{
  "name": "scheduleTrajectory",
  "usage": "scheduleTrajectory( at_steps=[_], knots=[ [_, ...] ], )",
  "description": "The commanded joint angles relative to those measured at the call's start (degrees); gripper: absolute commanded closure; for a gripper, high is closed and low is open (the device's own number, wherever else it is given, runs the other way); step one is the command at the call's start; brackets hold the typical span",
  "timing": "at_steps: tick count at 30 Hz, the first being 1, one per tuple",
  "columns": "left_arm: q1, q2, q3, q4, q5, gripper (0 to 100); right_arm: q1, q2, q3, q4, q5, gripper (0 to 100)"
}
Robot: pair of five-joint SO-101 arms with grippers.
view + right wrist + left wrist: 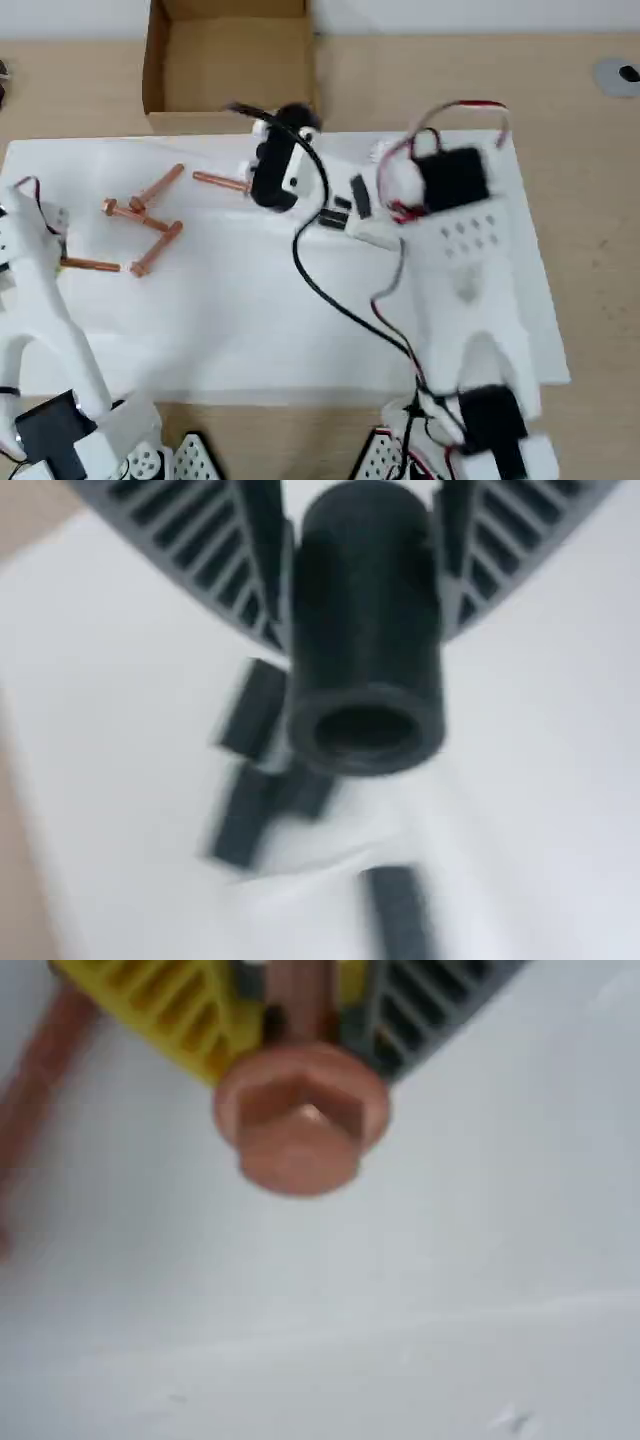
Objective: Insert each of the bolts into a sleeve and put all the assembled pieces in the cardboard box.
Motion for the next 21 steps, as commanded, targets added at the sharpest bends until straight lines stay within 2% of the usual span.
scheduleTrajectory(
  at_steps=[1, 4, 7, 15, 18, 21],
  knots=[
    [3.7, -0.4, -8.8, 7.3, -4.0, 99, -0.8, -7.1, -3.9, -5.8, -11.3, 98.7],
    [6.7, -0.4, -11.3, 11.7, -7.5, 99, -0.7, -10.9, -3.2, -10.5, -24.3, 98.7],
    [9.8, -0.4, -12.9, 14.2, -12.4, 99, -0.7, -13.8, 0.5, -13.2, -34.1, 98.7],
    [18.7, -0.8, -18.9, 15.1, -28.0, 99, 1.9, -26.4, 25.5, -27.3, -55.0, 98.7],
    [21.1, -0.8, -23.7, 18.4, -31.6, 99, 1.8, -32.7, 35.2, -33.7, -56.6, 98.7],
    [24.4, -0.8, -27.4, 20.2, -34.2, 99, 2.0, -38.5, 41.5, -38.4, -53.1, 98.7]
  ],
)
